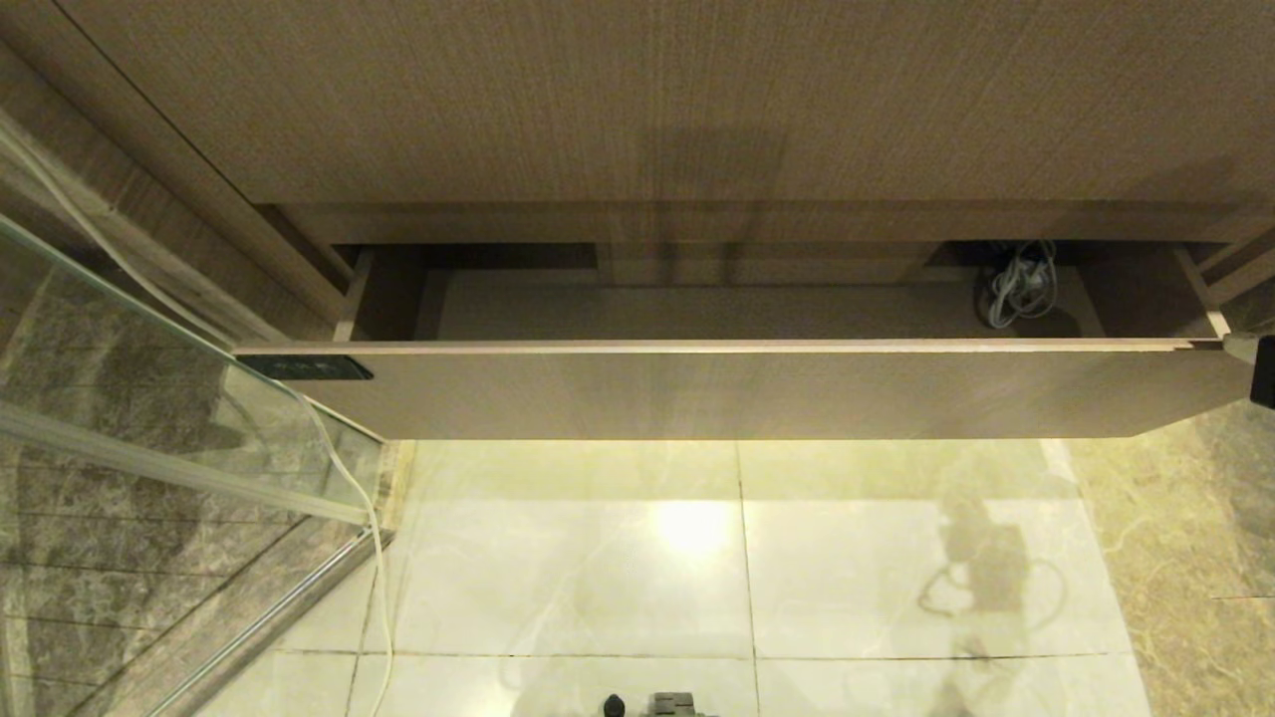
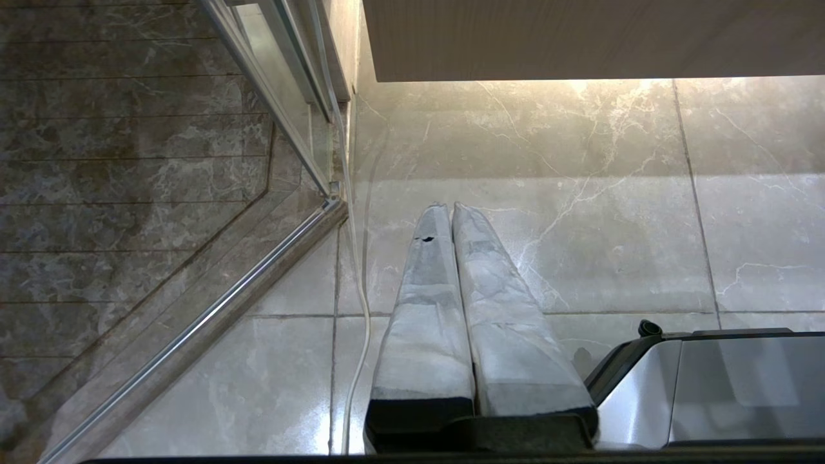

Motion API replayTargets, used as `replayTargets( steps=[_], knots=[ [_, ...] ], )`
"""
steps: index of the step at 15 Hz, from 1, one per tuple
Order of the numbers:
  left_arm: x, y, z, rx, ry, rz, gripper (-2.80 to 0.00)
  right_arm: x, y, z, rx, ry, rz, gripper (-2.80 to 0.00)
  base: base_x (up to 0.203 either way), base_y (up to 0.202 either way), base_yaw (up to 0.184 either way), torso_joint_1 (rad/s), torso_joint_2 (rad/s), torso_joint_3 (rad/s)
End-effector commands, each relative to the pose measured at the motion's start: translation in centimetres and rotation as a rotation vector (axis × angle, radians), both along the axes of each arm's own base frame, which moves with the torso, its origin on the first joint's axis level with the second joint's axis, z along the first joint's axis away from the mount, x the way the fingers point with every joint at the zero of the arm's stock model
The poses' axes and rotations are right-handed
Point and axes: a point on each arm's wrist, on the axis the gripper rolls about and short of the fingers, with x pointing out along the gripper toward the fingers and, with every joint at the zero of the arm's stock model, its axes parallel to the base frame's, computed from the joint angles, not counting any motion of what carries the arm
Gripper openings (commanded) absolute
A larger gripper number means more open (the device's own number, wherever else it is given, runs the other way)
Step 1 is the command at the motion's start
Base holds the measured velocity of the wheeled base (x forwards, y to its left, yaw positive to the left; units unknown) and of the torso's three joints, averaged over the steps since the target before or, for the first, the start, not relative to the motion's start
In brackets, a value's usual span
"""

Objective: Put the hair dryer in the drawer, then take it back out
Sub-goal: Close the drawer

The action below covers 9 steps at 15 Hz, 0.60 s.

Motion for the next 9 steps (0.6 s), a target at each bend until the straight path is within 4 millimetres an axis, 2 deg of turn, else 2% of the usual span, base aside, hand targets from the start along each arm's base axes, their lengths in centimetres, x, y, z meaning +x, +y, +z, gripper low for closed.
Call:
replayTargets(
  steps=[1, 4, 7, 9],
  knots=[
    [0.0, 0.0, 0.0, 0.0, -0.001, 0.001, -2.8, -0.9, 0.5, 0.3, -0.016, 0.023, 0.014, -2.8, 0.0, 0.0, 0.0, 0.0, 0.0, 0.0],
    [0.0, 0.0, 0.0, 0.0, -0.001, -0.001, -2.8, -1.7, 0.9, 0.2, -0.026, 0.03, 0.015, -2.8, 0.0, 0.0, 0.0, 0.0, 0.0, 0.0],
    [0.0, 0.0, 0.0, 0.0, -0.001, 0.001, -2.8, -2.1, 1.1, -1.7, -0.023, 0.144, 0.026, -2.8, 0.0, 0.0, 0.0, 0.0, 0.0, 0.0],
    [0.0, 0.0, 0.0, -0.001, 0.0, 0.0, -2.8, -1.4, 0.7, -2.6, -0.011, 0.182, 0.03, -2.8, 0.0, 0.0, 0.0, 0.0, 0.0, 0.0]
  ],
)
